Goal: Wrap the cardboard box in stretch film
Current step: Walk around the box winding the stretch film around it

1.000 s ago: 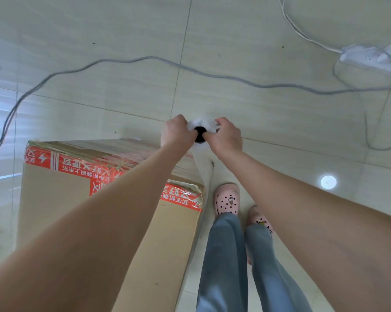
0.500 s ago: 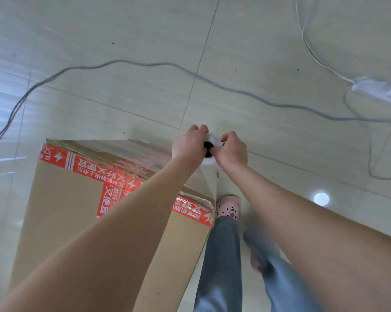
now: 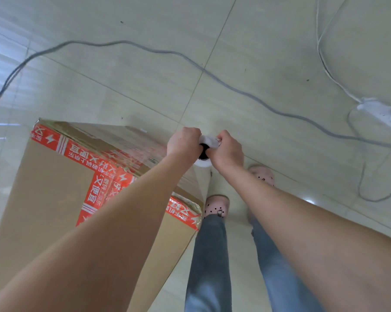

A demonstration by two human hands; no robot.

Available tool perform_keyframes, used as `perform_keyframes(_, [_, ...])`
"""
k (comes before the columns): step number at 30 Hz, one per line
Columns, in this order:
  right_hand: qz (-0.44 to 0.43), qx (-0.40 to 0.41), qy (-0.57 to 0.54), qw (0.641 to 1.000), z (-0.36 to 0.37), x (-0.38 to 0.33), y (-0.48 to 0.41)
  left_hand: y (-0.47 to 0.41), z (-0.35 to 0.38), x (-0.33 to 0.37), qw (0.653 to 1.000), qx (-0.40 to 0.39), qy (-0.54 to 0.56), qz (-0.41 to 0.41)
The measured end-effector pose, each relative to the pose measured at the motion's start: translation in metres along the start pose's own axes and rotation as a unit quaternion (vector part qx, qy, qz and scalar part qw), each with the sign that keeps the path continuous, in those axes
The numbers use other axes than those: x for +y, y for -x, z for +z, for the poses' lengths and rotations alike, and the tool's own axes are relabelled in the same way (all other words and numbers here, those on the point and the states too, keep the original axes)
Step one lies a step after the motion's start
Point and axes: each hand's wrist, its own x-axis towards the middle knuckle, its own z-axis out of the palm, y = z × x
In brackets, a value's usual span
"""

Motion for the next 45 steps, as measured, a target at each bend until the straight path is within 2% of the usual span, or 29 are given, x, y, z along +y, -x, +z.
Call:
perform_keyframes(5, [-0.063,-0.018,0.067,0.996,0.002,-0.015,-0.010,0.000,-0.002,-0.012,0.992,0.011,0.095,-0.078])
perform_keyframes(8, [-0.113,-0.067,0.104,0.986,0.001,-0.028,-0.022,0.001,-0.003,-0.022,0.973,0.007,0.183,-0.140])
perform_keyframes(11, [-0.078,-0.073,0.080,0.991,-0.003,-0.034,-0.024,-0.001,-0.005,-0.028,0.955,-0.011,0.238,-0.177])
perform_keyframes(14, [-0.007,-0.067,0.017,0.998,-0.004,-0.032,-0.020,-0.004,-0.010,-0.022,0.972,-0.001,0.182,-0.147])
perform_keyframes(18, [0.023,-0.079,-0.017,0.996,-0.001,-0.033,-0.019,-0.010,-0.018,-0.014,0.990,0.023,0.117,-0.077])
perform_keyframes(24, [-0.010,-0.076,0.001,0.997,-0.001,-0.037,-0.024,-0.015,-0.022,-0.015,0.990,0.018,0.102,-0.094])
perform_keyframes(27, [-0.045,-0.069,0.025,0.996,0.001,-0.049,-0.027,-0.012,-0.017,-0.026,0.967,0.036,0.204,-0.150])
perform_keyframes(30, [-0.071,-0.079,0.017,0.994,0.006,-0.059,-0.029,-0.008,-0.016,-0.033,0.923,0.051,0.315,-0.215])
perform_keyframes(33, [-0.051,-0.079,0.004,0.996,0.009,-0.061,-0.031,-0.005,-0.018,-0.037,0.879,0.011,0.395,-0.268])
perform_keyframes(35, [-0.012,-0.084,-0.001,0.996,0.011,-0.060,-0.031,-0.004,-0.020,-0.038,0.887,-0.018,0.379,-0.262])
perform_keyframes(36, [0.002,-0.087,-0.008,0.996,0.011,-0.061,-0.031,-0.004,-0.021,-0.038,0.905,-0.016,0.349,-0.242])
perform_keyframes(38, [0.009,-0.092,-0.014,0.996,0.011,-0.063,-0.030,-0.007,-0.025,-0.036,0.957,0.002,0.229,-0.177])
perform_keyframes(40, [-0.002,-0.099,0.002,0.995,0.011,-0.067,-0.032,-0.009,-0.031,-0.032,0.987,0.022,0.117,-0.107])
perform_keyframes(42, [-0.011,-0.102,0.022,0.995,0.008,-0.071,-0.035,-0.015,-0.036,-0.030,0.992,0.031,0.088,-0.088])
perform_keyframes(45, [-0.031,-0.101,0.058,0.993,0.003,-0.074,-0.039,-0.023,-0.036,-0.033,0.988,0.048,0.103,-0.102])
